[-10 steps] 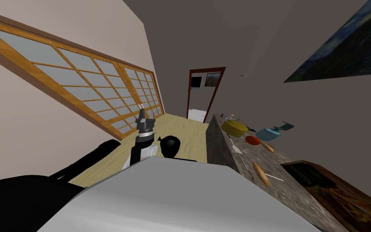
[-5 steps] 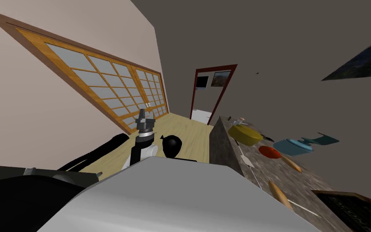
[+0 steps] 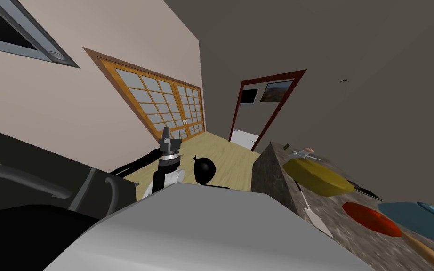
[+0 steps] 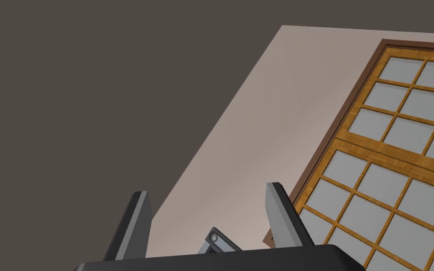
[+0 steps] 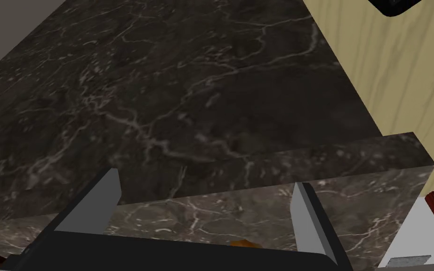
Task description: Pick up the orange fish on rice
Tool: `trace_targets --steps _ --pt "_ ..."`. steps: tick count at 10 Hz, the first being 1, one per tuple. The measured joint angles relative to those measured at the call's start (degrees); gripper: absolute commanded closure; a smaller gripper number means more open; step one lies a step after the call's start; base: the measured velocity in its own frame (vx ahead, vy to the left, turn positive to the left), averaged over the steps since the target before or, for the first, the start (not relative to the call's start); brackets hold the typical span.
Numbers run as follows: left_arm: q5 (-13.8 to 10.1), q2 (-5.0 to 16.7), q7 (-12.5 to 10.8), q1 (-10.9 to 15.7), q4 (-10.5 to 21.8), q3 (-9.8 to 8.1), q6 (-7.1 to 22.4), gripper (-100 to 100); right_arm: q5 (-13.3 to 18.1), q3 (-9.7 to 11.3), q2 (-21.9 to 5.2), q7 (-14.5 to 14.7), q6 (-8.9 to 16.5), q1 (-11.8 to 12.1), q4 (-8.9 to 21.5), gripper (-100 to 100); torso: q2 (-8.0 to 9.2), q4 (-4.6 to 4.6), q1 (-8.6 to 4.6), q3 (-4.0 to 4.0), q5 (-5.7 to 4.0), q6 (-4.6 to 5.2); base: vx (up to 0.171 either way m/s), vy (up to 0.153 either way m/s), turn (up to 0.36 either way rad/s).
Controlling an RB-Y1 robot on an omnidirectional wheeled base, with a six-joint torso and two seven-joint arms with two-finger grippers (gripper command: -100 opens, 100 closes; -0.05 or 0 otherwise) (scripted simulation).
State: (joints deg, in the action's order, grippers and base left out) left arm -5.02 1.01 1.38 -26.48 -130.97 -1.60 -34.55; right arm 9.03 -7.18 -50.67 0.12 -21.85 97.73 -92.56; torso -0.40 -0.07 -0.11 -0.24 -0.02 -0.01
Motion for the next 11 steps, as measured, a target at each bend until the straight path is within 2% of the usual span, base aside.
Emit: trace_targets --steps 3,4,6,9,10,11 --pt "0.0 0.0 0.0 0.0 0.0 0.0 0.0 0 -0.24 -0.16 -3.93 0.46 -0.21 1.26 1.54 -100 0.24 0.06 0.16 0.14 0.04 0.06 0.039 -0.021 0.147" --pt "0.0 0.0 0.0 0.0 0.0 0.0 0.0 0 -0.39 -0.16 -5.47 0.52 -0.75 1.34 2.9 -100 0.19 0.05 0.08 0.11 0.01 0.04 0.055 -0.016 0.243" --pt "0.0 0.0 0.0 0.0 0.0 0.0 0.0 0 -0.65 -0.31 -8.13 0.76 -1.15 1.96 3.91 -100 0.13 0.04 0.17 0.08 0.03 0.04 0.062 -0.024 0.226" --pt "0.0 0.0 0.0 0.0 0.0 0.0 0.0 0 -1.08 -0.74 -11.27 0.91 -1.51 2.82 4.6 -100 0.25 0.07 0.14 0.15 0.03 0.08 0.023 -0.031 0.084" --pt "0.0 0.0 0.0 -0.01 0.0 -0.01 0.0 0 -1.1 -0.78 -11.38 0.93 -1.5 2.86 4.58 0 0.33 0.09 0.22 0.2 0.04 0.13 0.0 0.0 0.0" --pt "0.0 0.0 0.0 0.0 0.0 0.0 0.0 0 -1.1 -0.78 -11.37 0.93 -1.5 2.85 4.58 -100 0.39 0.11 0.29 0.23 0.05 0.13 0.008 -0.017 0.028"
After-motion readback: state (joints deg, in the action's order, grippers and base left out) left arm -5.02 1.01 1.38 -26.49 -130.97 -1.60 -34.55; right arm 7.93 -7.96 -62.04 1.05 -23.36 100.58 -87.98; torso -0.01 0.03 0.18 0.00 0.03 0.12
